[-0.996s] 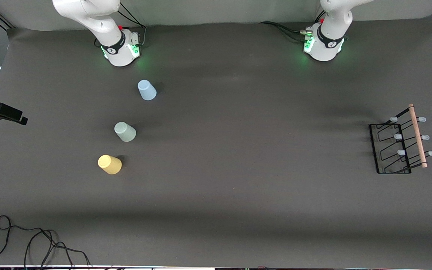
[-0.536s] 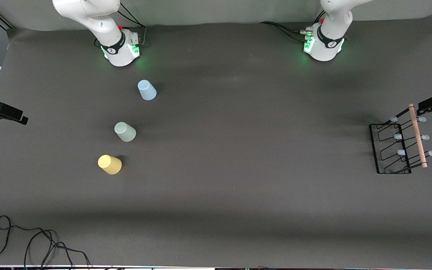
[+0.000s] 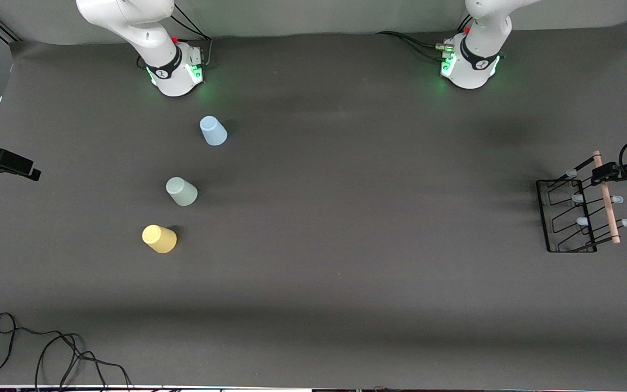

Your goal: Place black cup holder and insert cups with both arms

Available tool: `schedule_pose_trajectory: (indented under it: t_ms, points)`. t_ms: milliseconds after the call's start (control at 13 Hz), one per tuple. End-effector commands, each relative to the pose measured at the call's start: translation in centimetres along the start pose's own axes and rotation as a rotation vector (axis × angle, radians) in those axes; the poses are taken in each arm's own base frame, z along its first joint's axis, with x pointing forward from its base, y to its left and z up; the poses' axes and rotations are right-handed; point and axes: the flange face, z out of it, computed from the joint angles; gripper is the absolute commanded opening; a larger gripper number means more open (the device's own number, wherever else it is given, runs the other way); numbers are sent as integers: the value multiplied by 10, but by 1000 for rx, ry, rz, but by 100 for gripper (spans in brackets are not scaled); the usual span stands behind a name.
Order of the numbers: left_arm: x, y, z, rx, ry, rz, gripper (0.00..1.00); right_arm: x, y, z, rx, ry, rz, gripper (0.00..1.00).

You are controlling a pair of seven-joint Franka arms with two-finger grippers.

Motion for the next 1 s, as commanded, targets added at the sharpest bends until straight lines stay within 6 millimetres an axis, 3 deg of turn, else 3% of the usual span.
schedule_pose_trajectory:
  t_ms: [0,77,153,307,383,690,766,920]
  points:
    - [7,2,11,3,7,12,89,0,1,-4,-13,-1,-21,100]
    - [8,3,11,3,7,13,77,0,1,-4,-13,-1,-21,100]
    - [7,2,11,3,7,12,60,0,1,-4,-13,-1,-21,100]
    - [6,1,11,0,5,6,7,0,1,-4,-13,-1,-21,100]
    - [7,1,9,0,7,-7,0,0,1,-4,-13,-1,-21,100]
    - [7,1,-3,5,16,-65,0,0,1,-5,-13,0,-21,100]
    - [7,1,-12,1,31,-81,0,0,1,-5,-13,0,-19,100]
    - [16,-8,-63,-44,41,-124,0,0,1,-4,-13,-1,-21,100]
